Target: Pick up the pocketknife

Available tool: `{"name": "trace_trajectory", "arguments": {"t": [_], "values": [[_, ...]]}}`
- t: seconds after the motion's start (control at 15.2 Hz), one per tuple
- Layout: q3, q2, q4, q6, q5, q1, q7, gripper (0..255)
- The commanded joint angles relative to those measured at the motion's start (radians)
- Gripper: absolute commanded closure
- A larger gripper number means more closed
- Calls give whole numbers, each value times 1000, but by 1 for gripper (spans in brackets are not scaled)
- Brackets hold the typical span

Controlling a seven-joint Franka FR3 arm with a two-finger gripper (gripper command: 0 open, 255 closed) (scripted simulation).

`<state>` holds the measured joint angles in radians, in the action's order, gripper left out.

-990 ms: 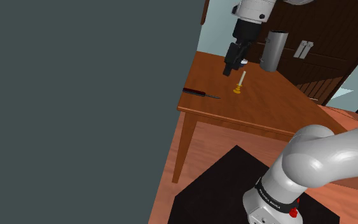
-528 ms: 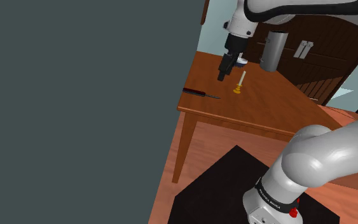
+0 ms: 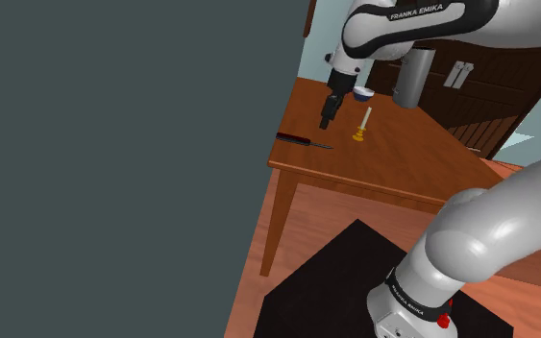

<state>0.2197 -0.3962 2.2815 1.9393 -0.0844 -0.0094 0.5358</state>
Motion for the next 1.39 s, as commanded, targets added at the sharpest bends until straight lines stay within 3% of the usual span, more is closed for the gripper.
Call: {"name": "trace_trajectory", "arguments": {"t": [0.0, 0.79, 1.32], "values": [[28, 68, -17, 52, 8, 2, 51, 0], [124, 526, -282, 218, 172, -22, 379, 0], [118, 575, -235, 310, 198, -27, 398, 0]]}}
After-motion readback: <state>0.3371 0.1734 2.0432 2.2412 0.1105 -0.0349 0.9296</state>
